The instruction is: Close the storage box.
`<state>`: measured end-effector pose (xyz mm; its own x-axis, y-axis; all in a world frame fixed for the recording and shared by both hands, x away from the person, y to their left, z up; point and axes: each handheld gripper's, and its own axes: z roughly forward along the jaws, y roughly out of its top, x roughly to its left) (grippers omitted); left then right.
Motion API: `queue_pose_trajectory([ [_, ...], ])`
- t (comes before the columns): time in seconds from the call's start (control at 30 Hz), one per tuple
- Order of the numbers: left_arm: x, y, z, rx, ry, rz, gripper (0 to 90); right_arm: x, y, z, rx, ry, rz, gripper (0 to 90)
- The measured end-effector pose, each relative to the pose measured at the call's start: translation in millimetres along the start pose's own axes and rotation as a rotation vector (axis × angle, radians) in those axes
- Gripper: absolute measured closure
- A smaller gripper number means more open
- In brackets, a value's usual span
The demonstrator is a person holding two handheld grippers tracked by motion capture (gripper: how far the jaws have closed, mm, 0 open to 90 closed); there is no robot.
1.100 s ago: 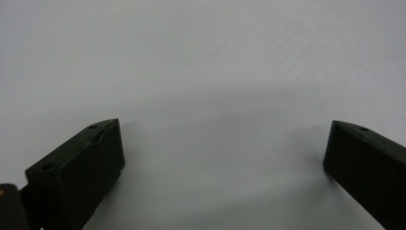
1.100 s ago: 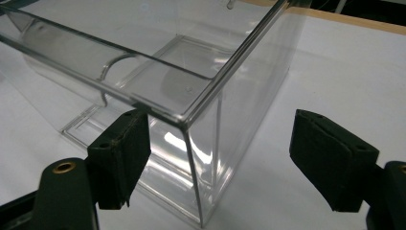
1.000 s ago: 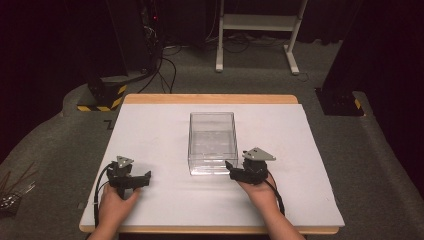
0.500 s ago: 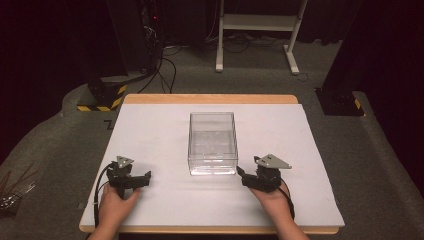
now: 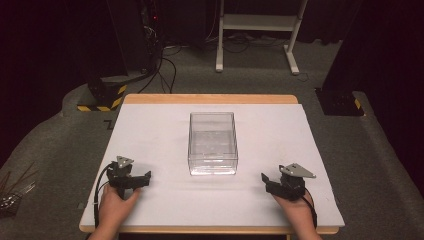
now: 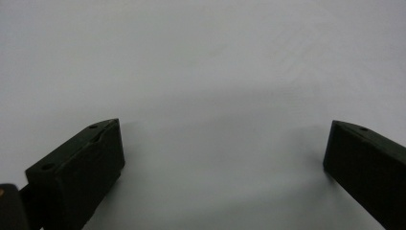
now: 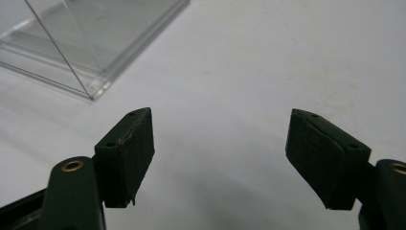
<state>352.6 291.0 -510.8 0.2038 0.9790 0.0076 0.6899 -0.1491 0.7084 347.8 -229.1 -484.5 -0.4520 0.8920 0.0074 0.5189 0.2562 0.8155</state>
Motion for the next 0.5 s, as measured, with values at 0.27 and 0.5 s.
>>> queue_pose_trajectory([
  [0.27,0.0,-0.1,0.0,-0.001,-0.001,0.001,0.5,-10.5,-19.5,-5.3,0.038,-0.06,-0.033,25.9],
  [0.5,-0.1,-0.1,-0.1,0.0,0.001,0.001,0.5,-5.4,-21.8,-2.4,0.056,-0.082,-0.079,27.3],
])
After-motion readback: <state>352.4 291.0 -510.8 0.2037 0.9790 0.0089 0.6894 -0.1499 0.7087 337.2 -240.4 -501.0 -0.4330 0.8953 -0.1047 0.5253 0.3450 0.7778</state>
